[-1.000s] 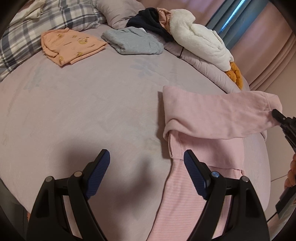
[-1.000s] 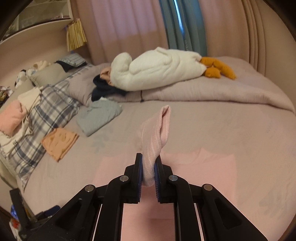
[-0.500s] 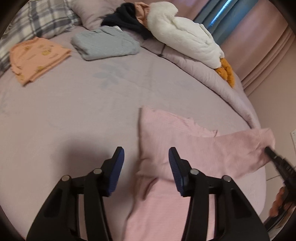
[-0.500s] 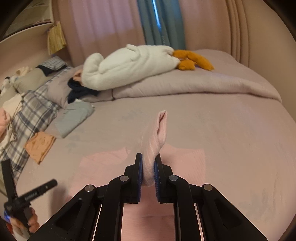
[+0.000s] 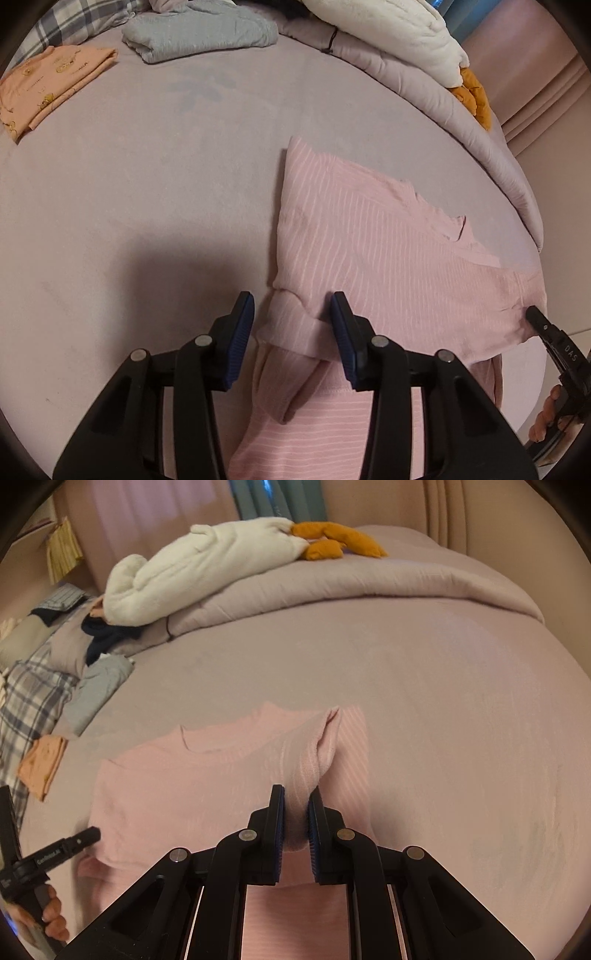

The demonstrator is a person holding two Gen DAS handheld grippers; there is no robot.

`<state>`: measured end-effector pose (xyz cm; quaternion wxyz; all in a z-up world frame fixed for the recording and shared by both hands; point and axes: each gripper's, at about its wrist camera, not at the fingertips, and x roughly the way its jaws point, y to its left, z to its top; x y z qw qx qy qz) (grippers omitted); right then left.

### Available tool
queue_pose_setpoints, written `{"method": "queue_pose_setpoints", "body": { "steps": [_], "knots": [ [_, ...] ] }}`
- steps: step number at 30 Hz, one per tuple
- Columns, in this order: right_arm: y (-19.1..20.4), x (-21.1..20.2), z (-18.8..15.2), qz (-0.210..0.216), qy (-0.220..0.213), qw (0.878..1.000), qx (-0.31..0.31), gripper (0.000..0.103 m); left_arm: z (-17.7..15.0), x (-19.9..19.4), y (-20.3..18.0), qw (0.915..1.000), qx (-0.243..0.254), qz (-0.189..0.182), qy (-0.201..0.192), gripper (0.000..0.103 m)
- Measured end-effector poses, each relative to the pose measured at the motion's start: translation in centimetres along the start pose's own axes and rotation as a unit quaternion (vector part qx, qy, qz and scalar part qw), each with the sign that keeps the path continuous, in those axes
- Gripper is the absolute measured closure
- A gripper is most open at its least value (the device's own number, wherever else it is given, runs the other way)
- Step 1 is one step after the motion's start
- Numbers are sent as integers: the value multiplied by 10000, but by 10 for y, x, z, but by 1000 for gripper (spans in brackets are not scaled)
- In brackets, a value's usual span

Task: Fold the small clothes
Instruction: 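Lift the side edge with the right gripper and fold it toward the shirt center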

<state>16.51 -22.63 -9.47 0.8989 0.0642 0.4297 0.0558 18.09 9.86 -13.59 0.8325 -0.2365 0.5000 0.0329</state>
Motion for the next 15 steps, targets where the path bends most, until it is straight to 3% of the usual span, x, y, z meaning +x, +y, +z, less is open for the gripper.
{"method": "queue_pose_setpoints", "body": {
  "steps": [15],
  "knots": [
    [-19,31,-19,-295,465,9982,244,90,-9,13,4,9999,111,76,59,53]
  ]
}}
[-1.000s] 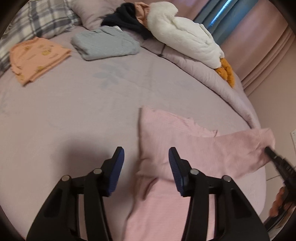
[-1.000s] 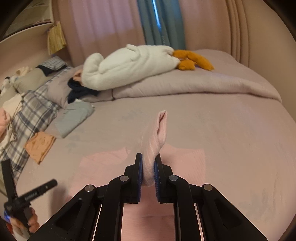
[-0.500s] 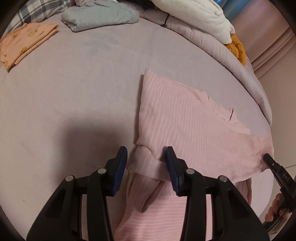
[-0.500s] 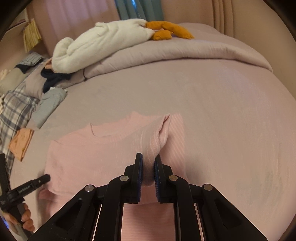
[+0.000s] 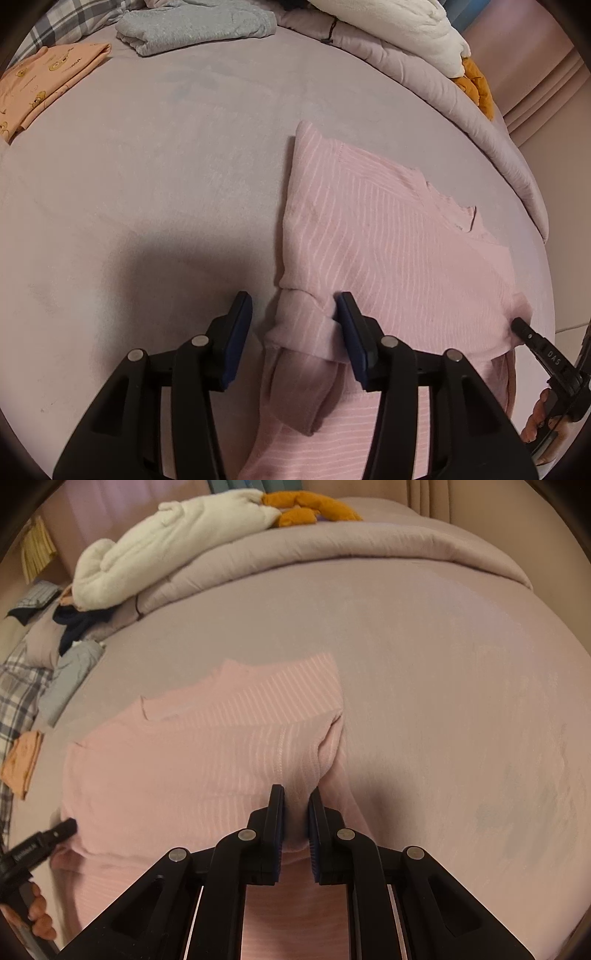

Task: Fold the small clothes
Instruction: 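Lift the side edge with the right gripper and fold it toward the shirt center, then lower the folded side onto the shirt and open the right gripper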

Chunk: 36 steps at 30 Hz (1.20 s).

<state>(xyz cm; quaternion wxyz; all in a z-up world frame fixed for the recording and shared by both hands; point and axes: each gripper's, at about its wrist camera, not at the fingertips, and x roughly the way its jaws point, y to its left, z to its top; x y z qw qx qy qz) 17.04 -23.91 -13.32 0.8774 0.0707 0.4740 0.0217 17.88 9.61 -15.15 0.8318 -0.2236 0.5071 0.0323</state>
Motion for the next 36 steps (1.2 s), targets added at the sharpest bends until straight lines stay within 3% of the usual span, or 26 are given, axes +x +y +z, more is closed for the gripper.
{"method": "queue_pose_setpoints", "body": {
  "steps": [22,27,36],
  "knots": [
    [-8,4,-10,-154,67,9999,6,90,-1,4,0,10000,42,-70,-3,51],
    [-10,-3,-11,-358,-51,9993,29,76,0,4,1,10000,2,-94,32,50],
    [-26,-11,-12,-299,-117,9992,244,66,-6,0,0,10000,-18,-60,-46,47]
  ]
}}
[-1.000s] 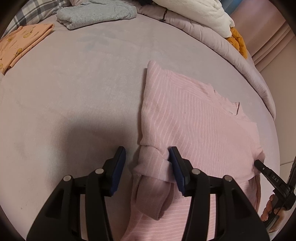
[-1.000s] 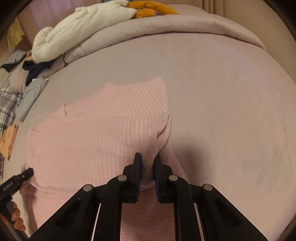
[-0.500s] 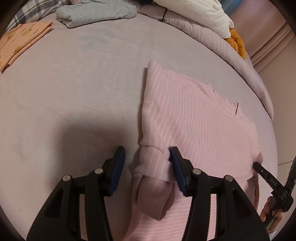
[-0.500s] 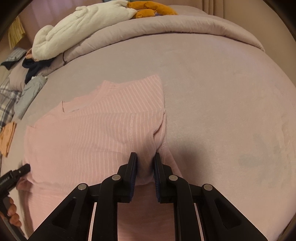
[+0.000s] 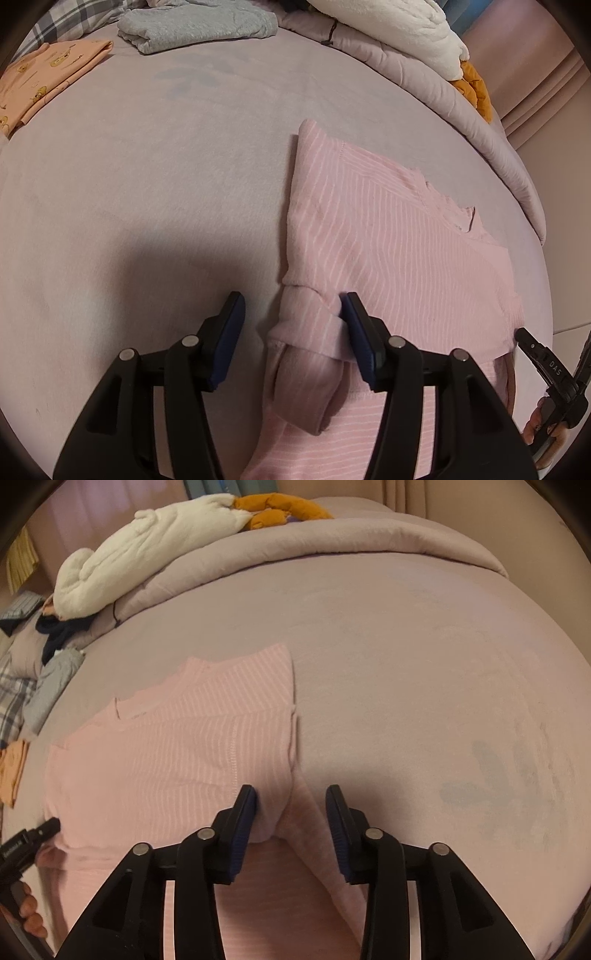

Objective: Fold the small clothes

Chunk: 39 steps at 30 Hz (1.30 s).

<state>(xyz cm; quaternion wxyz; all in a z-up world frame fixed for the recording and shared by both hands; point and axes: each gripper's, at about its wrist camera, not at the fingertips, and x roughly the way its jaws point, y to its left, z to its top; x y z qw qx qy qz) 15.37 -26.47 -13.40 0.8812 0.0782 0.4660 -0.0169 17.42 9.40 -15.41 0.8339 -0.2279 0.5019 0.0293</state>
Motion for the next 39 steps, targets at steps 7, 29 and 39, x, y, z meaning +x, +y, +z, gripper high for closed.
{"method": "queue_pose_setpoints", "body": {
  "steps": [7,29,39],
  "knots": [
    [-19,-23,0,-81,-245,9995,158,52,-10,-31,1,9994,151,170,-254,41],
    [-35,-81,-53,564,-358,9977,67,28,-97,-91,2,9977,516,169,-414,20],
    [-34,-77,-88,528,81,9985,-83,28,-122,-79,2,9981,598,126,-40,20]
  ]
}}
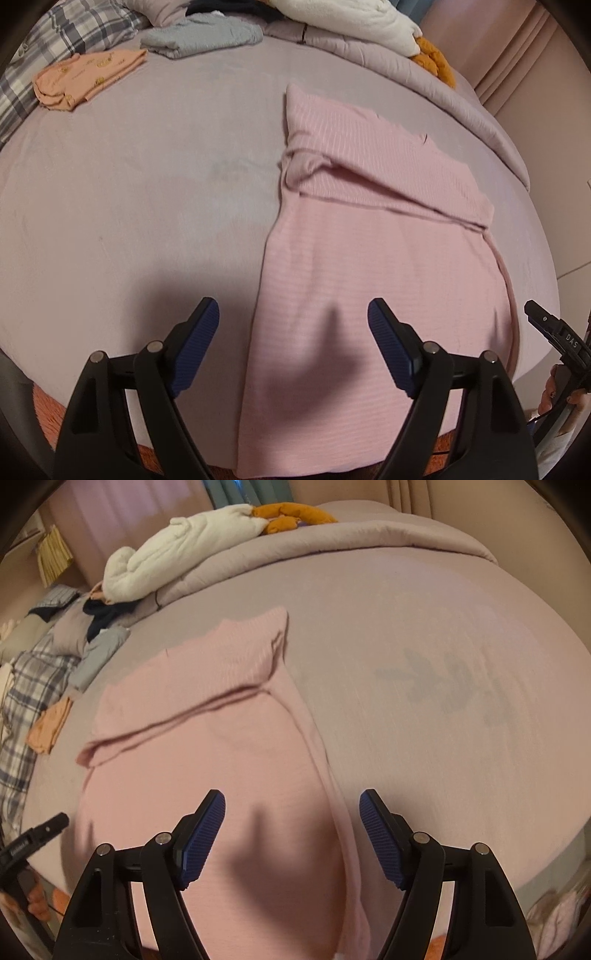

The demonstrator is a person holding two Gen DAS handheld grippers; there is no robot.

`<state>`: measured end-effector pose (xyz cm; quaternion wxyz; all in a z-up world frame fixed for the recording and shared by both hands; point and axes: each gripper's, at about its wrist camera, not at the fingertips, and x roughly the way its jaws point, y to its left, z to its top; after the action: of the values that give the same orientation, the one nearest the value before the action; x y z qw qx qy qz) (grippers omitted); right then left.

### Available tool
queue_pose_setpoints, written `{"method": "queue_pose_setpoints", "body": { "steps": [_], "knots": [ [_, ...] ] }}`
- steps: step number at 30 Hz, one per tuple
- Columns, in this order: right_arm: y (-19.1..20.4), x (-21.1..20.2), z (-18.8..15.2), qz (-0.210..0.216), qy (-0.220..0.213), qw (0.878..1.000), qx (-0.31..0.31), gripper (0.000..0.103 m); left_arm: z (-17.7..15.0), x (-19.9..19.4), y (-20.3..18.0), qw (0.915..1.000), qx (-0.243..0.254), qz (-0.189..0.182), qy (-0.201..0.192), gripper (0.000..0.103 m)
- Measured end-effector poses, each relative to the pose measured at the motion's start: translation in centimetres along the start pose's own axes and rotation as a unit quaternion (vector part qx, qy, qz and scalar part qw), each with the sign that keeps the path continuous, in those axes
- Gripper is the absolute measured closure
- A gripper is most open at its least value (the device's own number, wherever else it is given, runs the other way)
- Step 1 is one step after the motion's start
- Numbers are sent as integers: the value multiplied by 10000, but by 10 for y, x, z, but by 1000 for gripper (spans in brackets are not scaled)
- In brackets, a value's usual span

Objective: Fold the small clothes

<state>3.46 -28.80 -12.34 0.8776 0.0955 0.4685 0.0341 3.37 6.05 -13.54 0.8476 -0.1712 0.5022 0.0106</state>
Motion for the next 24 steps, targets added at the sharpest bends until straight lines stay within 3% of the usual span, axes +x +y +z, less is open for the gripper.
{"method": "queue_pose_setpoints", "body": {
  "steps": [15,21,24],
  "knots": [
    [-16,10,-33,7,531,9982,291,28,-28,11,5,9993,12,99,366,20],
    [-18,12,-41,48,538,9978,387,30,-33,10,10,9985,-206,-241,438,21],
    [-15,13,-43,62,542,9980,324,45,-36,12,11,9957,-280,-701,532,29]
  ]
}}
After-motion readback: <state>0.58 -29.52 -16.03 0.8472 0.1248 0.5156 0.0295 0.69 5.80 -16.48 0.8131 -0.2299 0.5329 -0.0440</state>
